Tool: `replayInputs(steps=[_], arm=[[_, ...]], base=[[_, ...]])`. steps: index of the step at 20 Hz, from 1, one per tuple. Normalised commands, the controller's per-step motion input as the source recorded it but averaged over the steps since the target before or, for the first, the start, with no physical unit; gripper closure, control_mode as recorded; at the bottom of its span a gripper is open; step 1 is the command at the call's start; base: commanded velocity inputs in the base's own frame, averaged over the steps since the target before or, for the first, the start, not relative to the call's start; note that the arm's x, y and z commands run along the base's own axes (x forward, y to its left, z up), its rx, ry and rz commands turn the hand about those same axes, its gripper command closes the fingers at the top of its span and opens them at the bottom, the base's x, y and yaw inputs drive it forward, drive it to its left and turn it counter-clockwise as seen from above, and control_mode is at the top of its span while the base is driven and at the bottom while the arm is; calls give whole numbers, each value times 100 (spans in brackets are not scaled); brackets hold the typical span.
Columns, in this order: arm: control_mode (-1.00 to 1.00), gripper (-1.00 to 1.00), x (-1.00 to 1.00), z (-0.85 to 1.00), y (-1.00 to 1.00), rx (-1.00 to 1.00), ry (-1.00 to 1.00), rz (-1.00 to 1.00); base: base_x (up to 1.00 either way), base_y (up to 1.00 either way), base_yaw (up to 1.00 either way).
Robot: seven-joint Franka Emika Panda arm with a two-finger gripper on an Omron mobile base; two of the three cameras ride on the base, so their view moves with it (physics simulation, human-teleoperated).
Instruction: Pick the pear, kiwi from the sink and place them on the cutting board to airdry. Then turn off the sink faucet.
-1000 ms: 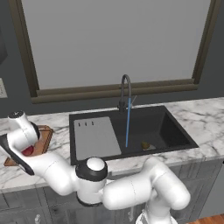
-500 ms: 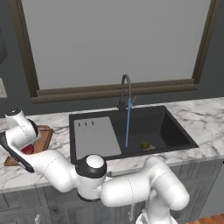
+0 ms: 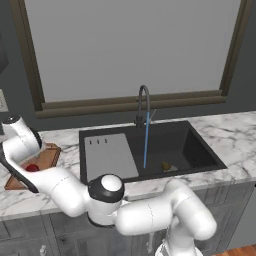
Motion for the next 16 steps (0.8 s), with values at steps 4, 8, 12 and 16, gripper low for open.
replayInputs(steps=[4, 8, 12, 16], arm=[[-100, -100, -42, 61, -57, 2, -24, 0], [-100, -100, -48, 60, -80, 5, -22, 0], [-100, -100, -58, 62, -86, 11, -19, 0], [-100, -100, -78, 64, -89, 26, -11, 0]], base=[[0, 0, 0], [0, 0, 0], [0, 0, 0], [0, 0, 0]])
